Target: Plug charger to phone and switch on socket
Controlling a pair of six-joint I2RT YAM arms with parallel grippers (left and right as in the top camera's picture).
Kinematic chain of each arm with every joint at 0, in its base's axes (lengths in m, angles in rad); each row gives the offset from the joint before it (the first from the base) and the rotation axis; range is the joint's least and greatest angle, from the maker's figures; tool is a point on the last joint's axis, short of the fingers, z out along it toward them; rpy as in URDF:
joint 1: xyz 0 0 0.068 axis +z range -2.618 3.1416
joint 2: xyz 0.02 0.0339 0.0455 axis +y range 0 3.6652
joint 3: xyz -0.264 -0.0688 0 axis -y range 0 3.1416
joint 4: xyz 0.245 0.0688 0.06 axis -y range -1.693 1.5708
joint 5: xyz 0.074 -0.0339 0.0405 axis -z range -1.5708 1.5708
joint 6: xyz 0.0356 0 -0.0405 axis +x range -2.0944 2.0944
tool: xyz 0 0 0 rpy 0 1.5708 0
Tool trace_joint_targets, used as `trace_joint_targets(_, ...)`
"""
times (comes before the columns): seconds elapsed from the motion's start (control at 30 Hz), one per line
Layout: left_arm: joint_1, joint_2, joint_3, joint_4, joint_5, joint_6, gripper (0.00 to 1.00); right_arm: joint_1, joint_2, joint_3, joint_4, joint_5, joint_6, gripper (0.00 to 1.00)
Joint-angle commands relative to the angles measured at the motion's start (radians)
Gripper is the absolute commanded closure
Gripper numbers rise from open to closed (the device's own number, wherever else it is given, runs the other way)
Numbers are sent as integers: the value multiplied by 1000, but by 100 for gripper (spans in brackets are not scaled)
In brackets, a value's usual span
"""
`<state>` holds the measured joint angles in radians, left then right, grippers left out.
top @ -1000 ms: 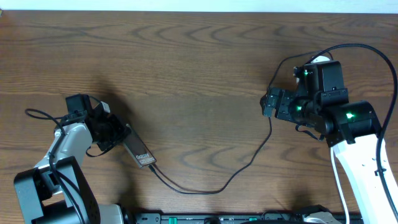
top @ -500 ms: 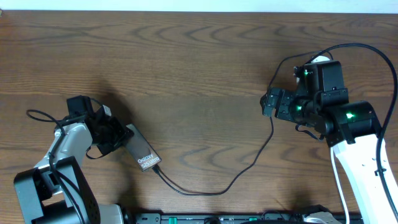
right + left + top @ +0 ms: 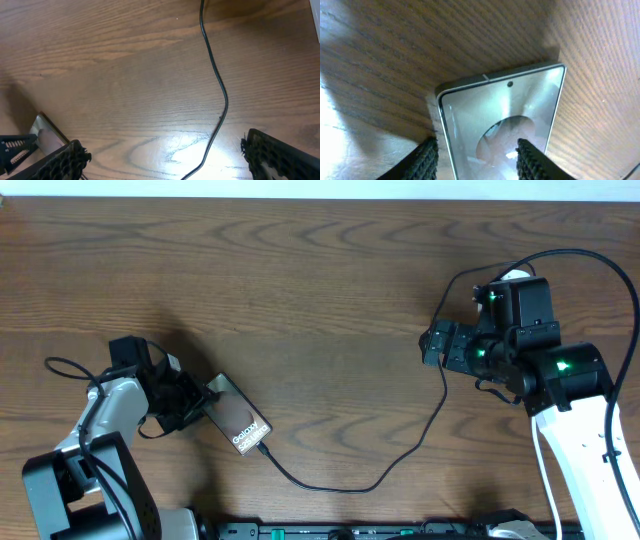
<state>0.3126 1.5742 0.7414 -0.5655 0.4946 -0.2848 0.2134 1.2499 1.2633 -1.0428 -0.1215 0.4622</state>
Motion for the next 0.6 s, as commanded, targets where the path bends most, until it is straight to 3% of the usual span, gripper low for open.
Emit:
trace_joint_targets(0.0, 2, -3, 0, -10, -53, 11, 40, -2, -8, 0, 1, 11, -16, 1)
trace_joint_targets(0.33, 2, -30, 7, -2, -61, 10, 34, -3, -8, 0, 2, 19, -34, 1)
trace_joint_targets(0.57, 2, -171, 44, -6, -10, 11, 29, -3, -8, 0, 3, 43, -34, 1)
